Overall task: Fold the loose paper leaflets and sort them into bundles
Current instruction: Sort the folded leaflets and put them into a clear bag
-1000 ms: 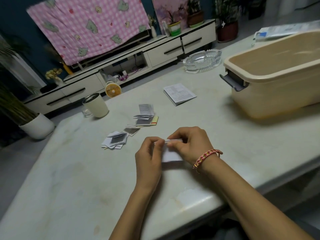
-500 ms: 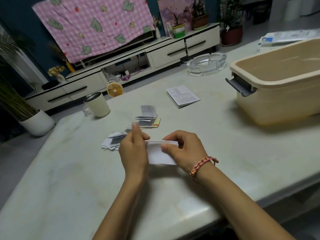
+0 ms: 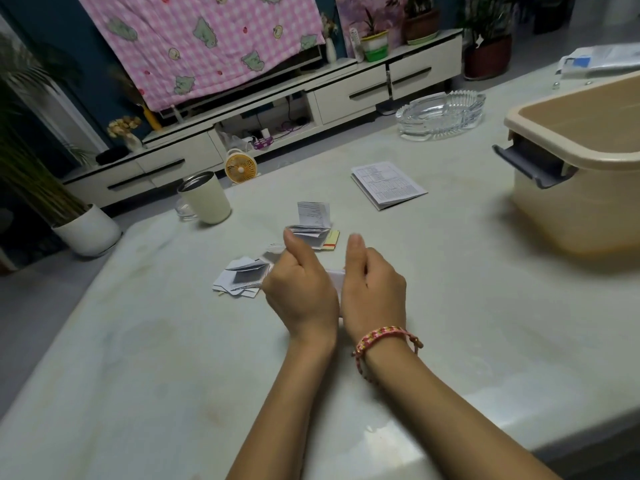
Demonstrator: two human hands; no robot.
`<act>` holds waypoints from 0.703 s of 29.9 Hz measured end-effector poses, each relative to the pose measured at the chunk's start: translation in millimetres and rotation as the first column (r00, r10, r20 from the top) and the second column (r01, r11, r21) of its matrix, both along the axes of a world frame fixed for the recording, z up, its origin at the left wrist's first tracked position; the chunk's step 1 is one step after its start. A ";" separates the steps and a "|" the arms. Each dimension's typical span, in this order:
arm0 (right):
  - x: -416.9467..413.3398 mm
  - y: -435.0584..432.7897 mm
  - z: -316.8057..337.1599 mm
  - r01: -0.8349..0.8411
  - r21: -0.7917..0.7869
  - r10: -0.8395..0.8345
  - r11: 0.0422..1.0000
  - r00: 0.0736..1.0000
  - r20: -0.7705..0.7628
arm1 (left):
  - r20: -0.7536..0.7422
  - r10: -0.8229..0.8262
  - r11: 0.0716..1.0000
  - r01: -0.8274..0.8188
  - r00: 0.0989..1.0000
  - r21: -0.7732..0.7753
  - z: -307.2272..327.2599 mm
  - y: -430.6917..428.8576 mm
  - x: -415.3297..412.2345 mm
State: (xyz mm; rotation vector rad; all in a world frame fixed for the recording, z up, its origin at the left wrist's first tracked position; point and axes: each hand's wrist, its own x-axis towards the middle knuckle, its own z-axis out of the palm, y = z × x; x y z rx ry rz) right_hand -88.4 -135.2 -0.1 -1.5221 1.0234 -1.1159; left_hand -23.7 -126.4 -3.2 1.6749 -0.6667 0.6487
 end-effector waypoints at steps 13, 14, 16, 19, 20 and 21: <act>5.8 -20.3 -6.2 -0.018 -0.083 0.008 0.996 0.993 -0.119 | 0.035 0.036 0.998 -0.038 0.999 0.048 -7.0 -16.0 6.5; 3.6 -20.8 -2.8 -0.145 -0.077 0.130 0.986 0.977 -0.169 | 0.019 0.022 0.996 -0.023 1.000 0.085 -5.8 -12.1 13.3; -5.8 -23.3 1.9 -0.375 -0.061 0.353 0.925 0.908 -0.227 | -0.001 0.015 0.990 -0.015 1.000 0.143 -2.1 -5.4 25.2; -8.4 -28.2 3.3 -0.558 -0.066 0.520 0.828 0.805 -0.287 | -0.014 -0.125 0.952 0.124 0.992 0.280 2.7 6.7 41.9; -6.2 -29.7 0.2 -0.559 -0.063 0.517 0.827 0.799 -0.307 | -0.035 -0.203 0.914 0.202 0.979 0.353 2.6 10.7 46.2; -2.4 -31.8 -4.5 -0.538 -0.048 0.502 0.841 0.811 -0.300 | -0.051 -0.263 0.873 0.260 0.963 0.412 3.6 14.7 53.3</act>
